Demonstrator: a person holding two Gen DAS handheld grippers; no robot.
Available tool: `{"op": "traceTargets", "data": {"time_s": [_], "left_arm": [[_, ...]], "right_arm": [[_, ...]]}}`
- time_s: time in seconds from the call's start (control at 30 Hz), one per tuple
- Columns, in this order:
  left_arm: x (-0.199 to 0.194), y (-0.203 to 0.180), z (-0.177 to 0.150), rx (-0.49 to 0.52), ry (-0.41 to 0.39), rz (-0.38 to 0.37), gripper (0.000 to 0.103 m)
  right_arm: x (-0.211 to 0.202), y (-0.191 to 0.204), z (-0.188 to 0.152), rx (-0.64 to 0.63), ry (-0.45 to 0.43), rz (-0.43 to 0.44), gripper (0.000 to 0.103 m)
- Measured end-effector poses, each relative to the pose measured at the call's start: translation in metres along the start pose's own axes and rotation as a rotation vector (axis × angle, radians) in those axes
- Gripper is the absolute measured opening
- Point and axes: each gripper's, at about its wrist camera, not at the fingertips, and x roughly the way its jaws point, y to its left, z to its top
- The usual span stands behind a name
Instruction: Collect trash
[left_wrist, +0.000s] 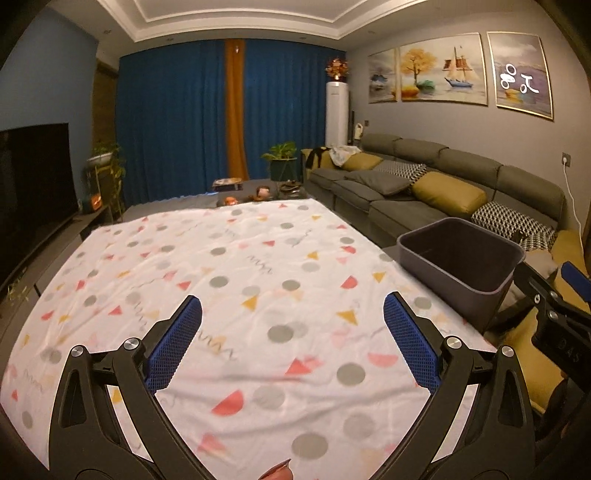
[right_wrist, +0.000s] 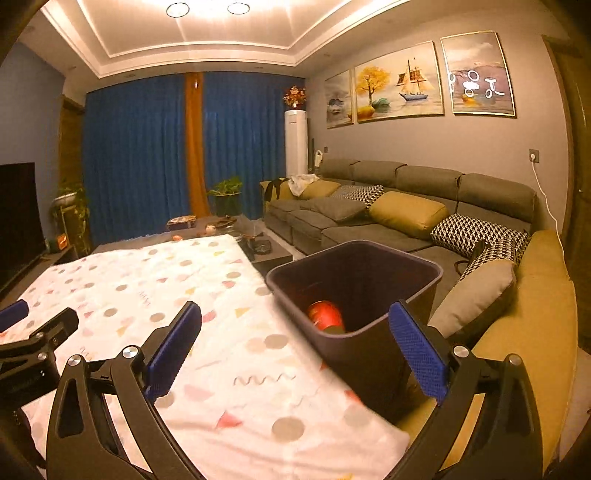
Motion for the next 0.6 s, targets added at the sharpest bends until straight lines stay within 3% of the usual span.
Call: {"op": "traceTargets", "data": {"time_s": [0.6], "left_arm": [[-0.047,0.014,-0.012,-0.031,-0.025,-0.03,0.097]], "right_arm": [[-0.051,0.014,-0.004,-0.014,-0.037,0.031,0.098]]}}
